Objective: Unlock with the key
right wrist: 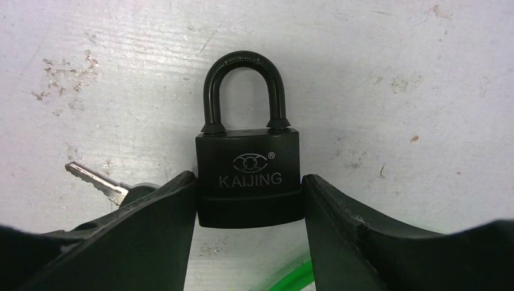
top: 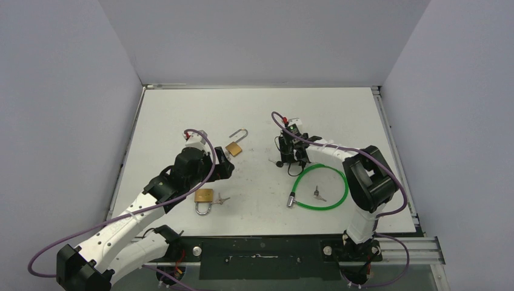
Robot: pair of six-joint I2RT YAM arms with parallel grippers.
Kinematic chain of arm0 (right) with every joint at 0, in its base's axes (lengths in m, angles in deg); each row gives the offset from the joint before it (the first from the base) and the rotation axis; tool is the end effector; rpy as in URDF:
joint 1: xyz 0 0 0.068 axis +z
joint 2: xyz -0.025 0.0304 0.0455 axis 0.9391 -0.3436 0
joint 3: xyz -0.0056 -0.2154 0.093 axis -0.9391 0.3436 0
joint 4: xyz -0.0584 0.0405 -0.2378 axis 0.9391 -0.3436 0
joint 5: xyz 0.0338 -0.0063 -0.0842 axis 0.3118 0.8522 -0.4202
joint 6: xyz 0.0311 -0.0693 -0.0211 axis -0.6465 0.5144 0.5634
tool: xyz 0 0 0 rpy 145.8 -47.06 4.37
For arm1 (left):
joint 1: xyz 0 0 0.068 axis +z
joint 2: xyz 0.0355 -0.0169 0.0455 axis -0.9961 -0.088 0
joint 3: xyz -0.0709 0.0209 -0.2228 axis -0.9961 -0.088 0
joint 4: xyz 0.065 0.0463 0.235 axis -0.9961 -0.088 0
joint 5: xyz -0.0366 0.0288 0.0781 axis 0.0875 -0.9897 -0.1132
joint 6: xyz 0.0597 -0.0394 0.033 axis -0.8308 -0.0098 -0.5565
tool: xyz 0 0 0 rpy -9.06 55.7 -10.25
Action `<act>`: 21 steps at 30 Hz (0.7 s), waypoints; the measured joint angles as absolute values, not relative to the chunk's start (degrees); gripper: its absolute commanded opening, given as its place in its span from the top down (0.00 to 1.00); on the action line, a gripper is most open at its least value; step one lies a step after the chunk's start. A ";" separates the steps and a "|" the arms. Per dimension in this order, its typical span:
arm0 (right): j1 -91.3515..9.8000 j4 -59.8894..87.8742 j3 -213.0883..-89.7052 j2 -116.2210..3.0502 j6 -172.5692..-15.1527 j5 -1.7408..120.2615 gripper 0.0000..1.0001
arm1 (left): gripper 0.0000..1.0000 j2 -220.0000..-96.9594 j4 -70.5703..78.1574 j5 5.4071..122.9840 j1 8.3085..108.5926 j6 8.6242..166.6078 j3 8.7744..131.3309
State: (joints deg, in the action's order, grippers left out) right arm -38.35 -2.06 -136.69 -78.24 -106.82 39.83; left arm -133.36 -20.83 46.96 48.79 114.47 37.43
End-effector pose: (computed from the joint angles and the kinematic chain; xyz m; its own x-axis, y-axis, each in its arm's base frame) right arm 0.3096 0.1739 0.1038 -0.8260 -0.1185 -0.5511 -0.1505 0.9885 0.0131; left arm 0.1937 -0.1285 0.2249 -0.6436 -0.2900 -0.7083 0.0989 0.8862 -0.4527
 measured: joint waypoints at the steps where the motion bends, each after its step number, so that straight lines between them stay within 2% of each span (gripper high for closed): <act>1: -37.92 -2.14 -136.69 -78.24 -106.82 39.08 0.69 | 0.06 -133.33 -20.86 46.94 48.81 114.45 37.41; 6: -31.18 -4.88 -137.58 -78.24 -106.75 31.48 0.70 | 0.06 -132.13 -21.58 45.10 48.90 114.84 37.39; 14: -15.16 -10.62 -145.34 -80.34 -108.11 20.90 0.70 | 0.06 -125.77 -26.12 34.31 49.44 118.76 37.35; 21: -13.46 -12.88 -146.81 -83.97 -110.33 20.90 0.68 | 0.06 -119.43 -28.44 29.15 49.55 121.12 36.67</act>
